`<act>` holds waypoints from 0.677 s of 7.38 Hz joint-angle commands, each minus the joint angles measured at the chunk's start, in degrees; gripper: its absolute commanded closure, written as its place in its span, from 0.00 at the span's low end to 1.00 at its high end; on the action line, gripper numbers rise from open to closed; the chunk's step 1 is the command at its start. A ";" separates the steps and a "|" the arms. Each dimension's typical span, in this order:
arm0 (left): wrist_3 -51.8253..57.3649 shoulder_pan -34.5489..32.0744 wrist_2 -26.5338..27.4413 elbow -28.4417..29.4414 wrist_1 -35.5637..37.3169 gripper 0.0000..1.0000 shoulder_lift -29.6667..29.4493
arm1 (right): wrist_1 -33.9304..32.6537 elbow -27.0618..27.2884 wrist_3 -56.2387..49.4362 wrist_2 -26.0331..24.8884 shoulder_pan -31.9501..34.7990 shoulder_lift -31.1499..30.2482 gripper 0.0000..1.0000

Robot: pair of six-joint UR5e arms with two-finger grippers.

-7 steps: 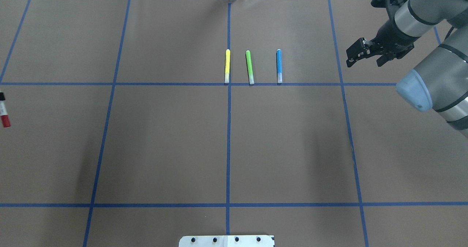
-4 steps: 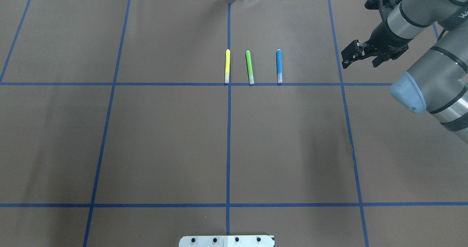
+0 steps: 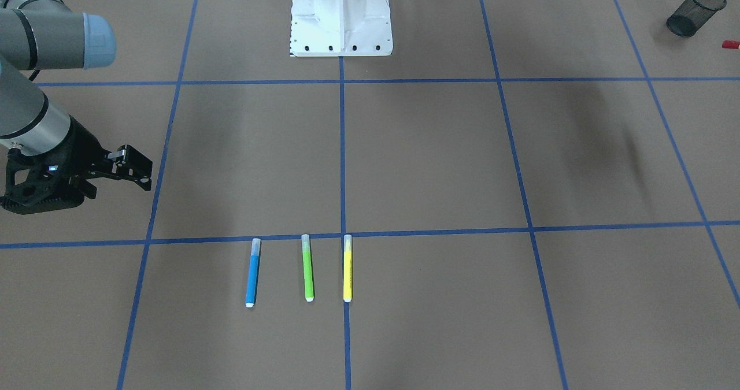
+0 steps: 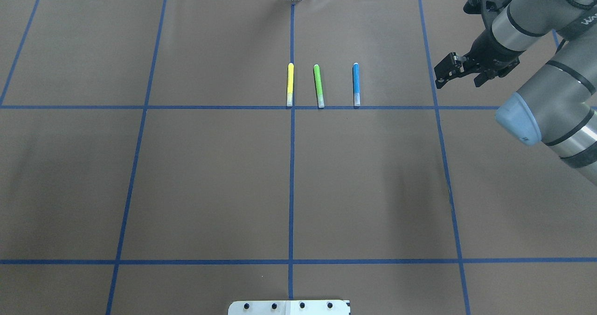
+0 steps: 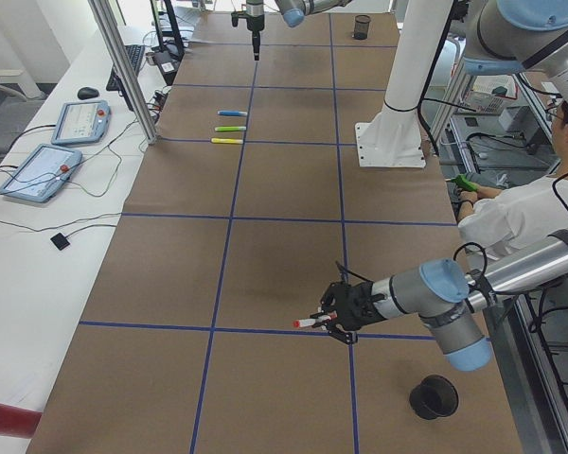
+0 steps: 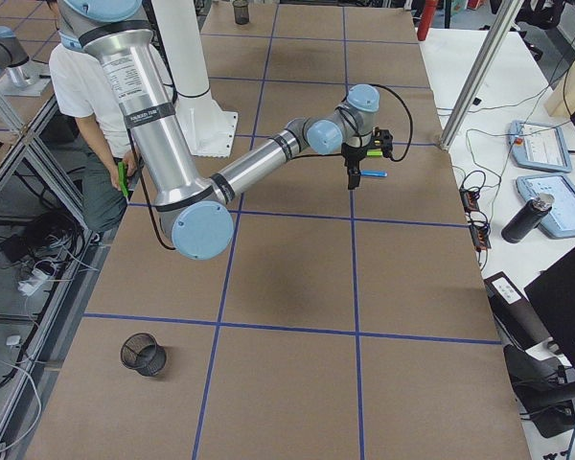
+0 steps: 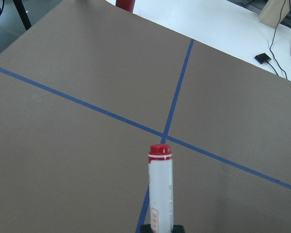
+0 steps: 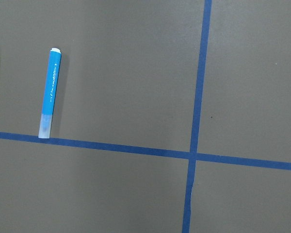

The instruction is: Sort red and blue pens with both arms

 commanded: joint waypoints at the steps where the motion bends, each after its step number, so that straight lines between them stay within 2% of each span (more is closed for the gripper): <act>1: 9.20 -9.63 -3.27 9.00 -9.68 1.00 3.11 | 0.17 -0.41 0.00 0.00 -0.01 0.09 0.00; 2: 16.12 -16.90 -5.46 16.63 -15.54 1.00 2.85 | 0.35 -0.50 0.00 0.00 -0.01 0.00 0.00; 3: 17.58 -22.37 -11.32 17.40 -15.77 1.00 3.37 | 0.35 -0.59 0.00 -0.09 -0.01 0.00 0.00; 5: 25.39 -30.03 -14.52 18.72 -15.78 1.00 6.10 | 0.35 -0.59 0.00 -0.27 -0.01 -0.17 0.00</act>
